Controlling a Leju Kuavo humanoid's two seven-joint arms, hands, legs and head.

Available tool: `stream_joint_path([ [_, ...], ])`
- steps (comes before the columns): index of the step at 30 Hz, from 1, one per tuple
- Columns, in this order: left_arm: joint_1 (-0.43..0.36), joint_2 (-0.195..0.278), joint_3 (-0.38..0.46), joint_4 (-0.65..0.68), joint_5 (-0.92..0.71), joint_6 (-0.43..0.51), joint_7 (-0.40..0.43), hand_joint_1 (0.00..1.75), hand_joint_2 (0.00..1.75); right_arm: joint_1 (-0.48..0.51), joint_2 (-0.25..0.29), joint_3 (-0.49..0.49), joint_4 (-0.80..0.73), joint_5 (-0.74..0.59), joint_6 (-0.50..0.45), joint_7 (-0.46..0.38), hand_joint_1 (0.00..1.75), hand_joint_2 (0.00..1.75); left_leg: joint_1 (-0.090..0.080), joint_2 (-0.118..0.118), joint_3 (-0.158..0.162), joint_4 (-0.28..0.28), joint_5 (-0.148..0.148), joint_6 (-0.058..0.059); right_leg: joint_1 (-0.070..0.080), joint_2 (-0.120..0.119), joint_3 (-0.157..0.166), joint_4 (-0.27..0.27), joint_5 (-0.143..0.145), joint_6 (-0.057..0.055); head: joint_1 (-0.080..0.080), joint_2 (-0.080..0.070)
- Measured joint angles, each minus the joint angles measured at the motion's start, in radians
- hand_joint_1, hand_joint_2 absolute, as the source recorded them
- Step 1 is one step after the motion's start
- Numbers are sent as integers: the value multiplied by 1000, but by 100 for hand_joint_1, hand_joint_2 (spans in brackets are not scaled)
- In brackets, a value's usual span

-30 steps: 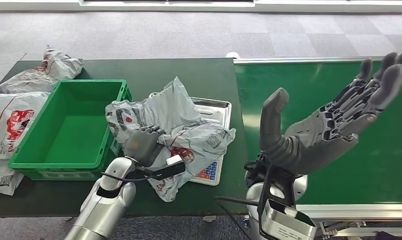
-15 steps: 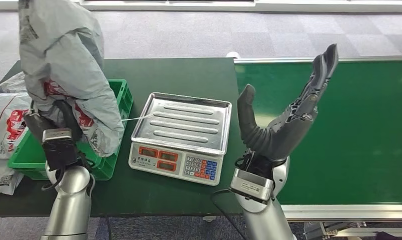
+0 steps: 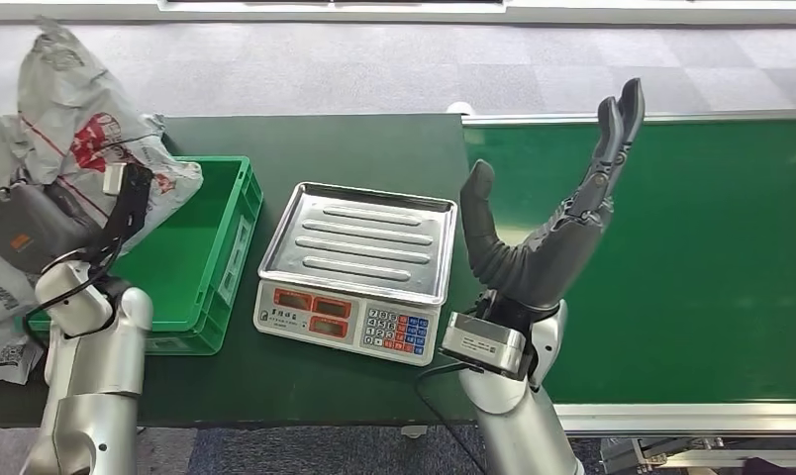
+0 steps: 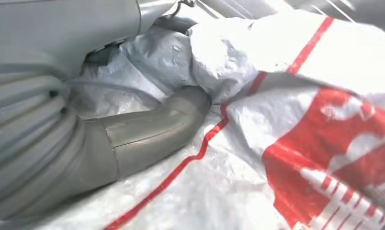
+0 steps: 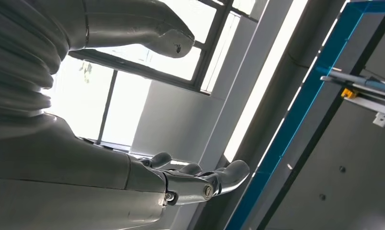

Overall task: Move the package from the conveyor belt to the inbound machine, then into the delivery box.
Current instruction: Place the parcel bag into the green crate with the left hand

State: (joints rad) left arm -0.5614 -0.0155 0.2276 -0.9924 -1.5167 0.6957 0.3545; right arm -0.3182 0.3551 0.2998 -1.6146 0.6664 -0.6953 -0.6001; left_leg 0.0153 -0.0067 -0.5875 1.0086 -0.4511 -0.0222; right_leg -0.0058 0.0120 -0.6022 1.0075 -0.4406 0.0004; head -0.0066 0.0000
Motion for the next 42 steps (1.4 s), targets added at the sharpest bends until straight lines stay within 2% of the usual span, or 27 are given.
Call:
stream_joint_path([
  [3,-44,47,-87,167,0,1,-15,175,175,-1,0,0,0,6,0,4,0,175,0,2,0,0,0,0,1,2,-1,0,2,-1,0,0],
  [5,-76,69,-119,275,0,1,6,124,175,-1,1,0,0,6,0,8,0,175,0,5,0,0,0,0,0,5,-2,0,3,-1,0,0],
  [6,-90,78,-128,324,0,-1,16,80,175,-1,1,0,0,6,0,8,0,175,0,6,0,0,0,0,0,5,-2,0,3,-1,0,0],
  [7,-101,86,-134,368,1,-4,23,37,131,-1,1,0,0,6,0,9,0,175,0,6,-1,0,0,0,0,5,-3,0,3,-1,0,0],
  [9,-118,100,-138,442,3,-14,27,0,44,-1,1,0,0,6,0,9,0,175,0,6,-1,0,0,-1,0,5,-3,0,3,-1,0,0],
  [10,-125,105,-138,471,5,-19,26,0,0,-1,1,0,0,6,0,10,0,175,0,5,-1,0,0,-1,0,5,-3,0,3,-1,0,0],
  [15,-135,117,-130,537,29,-13,-3,0,0,-1,1,0,0,8,0,13,0,175,0,5,-1,0,0,-1,0,5,-3,0,3,-1,0,0],
  [18,-114,115,-96,483,58,-4,-56,0,0,-1,1,0,0,10,0,17,0,175,0,5,-1,0,0,-1,1,5,-3,0,3,-1,0,0],
  [20,-89,101,-45,402,83,0,-145,0,0,-1,1,0,0,8,0,15,0,175,0,5,-2,0,0,-1,1,5,-4,0,3,-1,0,0],
  [22,-67,65,58,286,124,3,-334,0,0,-1,1,0,1,4,0,9,0,175,0,5,-3,0,0,-1,1,5,-4,0,3,-1,0,0],
  [24,-61,15,195,166,201,4,-590,0,0,-2,1,0,5,-3,0,4,0,175,0,5,-4,0,0,0,1,5,-5,0,3,-1,0,0],
  [27,-30,-74,375,-103,529,5,-974,0,0,-4,1,0,19,-25,0,-2,0,175,0,12,-4,0,-1,-1,0,11,-7,1,5,-2,0,0],
  [28,-14,-100,404,-207,670,6,-1043,0,0,-5,2,-1,24,-31,0,-4,0,175,0,14,-4,0,-1,-1,0,13,-8,0,5,-2,0,0],
  [30,10,-136,423,-369,875,8,-1079,0,0,-8,2,-1,33,-36,0,-7,0,175,-1,11,-4,0,-1,0,0,11,-8,0,4,-1,-1,0],
  [31,18,-148,424,-426,911,8,-1072,0,0,-11,2,-2,36,-37,0,-7,0,175,0,8,-4,0,-1,0,0,8,-7,0,2,-1,0,0],
  [35,44,-180,423,-566,871,8,-1061,0,0,-16,2,-3,48,-39,0,-9,0,175,1,1,-4,0,-1,-1,0,0,-4,0,0,-1,0,0],
  [37,66,-197,403,-633,942,7,-1058,0,87,-16,3,-9,52,-46,0,-15,0,175,1,2,-4,0,0,-2,0,1,-5,0,1,-2,0,0],
  [39,107,-212,326,-700,1084,6,-1058,0,175,-11,3,-27,54,-62,0,-26,0,175,0,2,-3,0,0,-2,0,1,-5,0,1,-2,0,0],
  [42,173,-218,150,-754,1255,-9,-1056,0,175,1,1,-51,54,-113,2,-34,0,175,0,0,-3,0,0,-1,0,-2,-4,0,1,-2,0,0],
])
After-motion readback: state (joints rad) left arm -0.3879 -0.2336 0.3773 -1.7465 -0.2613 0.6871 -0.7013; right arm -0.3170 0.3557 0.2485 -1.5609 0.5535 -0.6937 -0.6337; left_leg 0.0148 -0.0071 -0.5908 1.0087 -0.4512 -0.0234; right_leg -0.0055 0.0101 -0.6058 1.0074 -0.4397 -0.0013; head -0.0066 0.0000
